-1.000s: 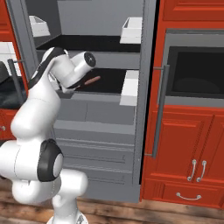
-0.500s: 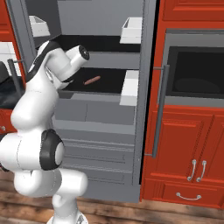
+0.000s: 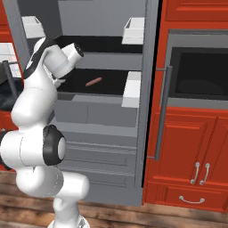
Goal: Move the hot dog bun to the plate on the dining table and place the condiment next to that plate. Then navigate to the fridge and take the sausage and place it on the plate as well.
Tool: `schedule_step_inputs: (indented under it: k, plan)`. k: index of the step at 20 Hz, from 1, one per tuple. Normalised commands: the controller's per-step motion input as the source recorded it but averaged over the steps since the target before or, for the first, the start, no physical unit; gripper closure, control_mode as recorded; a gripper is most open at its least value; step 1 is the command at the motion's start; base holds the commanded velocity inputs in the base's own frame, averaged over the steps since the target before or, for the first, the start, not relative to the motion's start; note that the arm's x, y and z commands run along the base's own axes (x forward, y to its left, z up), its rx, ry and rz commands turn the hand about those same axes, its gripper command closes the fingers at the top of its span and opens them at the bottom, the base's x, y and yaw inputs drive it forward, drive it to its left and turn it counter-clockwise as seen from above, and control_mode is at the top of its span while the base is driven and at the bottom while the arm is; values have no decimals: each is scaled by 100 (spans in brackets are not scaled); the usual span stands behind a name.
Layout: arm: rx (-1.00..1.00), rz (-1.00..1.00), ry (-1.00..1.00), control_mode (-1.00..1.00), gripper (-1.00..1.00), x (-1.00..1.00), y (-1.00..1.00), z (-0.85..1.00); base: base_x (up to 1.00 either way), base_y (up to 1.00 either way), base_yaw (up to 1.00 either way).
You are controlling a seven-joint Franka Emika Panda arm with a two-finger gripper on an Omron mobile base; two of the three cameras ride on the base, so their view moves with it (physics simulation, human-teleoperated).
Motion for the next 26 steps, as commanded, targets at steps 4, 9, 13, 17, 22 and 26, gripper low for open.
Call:
schedule_step_inputs:
  k: [4, 9, 13, 17, 22, 26]
  plan:
    - [0, 18, 0, -100, -100, -52, 62, 0, 0, 0, 0]
    - [2, 14, -3, -100, -100, -50, 60, 0, 0, 0, 0]
    - [5, 10, -4, -100, -100, -44, 57, 0, 0, 0, 0]
    - [6, 2, -2, -100, -100, -32, 50, 2, 0, 0, 0]
    - [1, 1, 0, -100, -100, -28, 60, 0, 0, 0, 0]
    - [0, 1, 0, -100, -100, -26, 62, 0, 0, 0, 0]
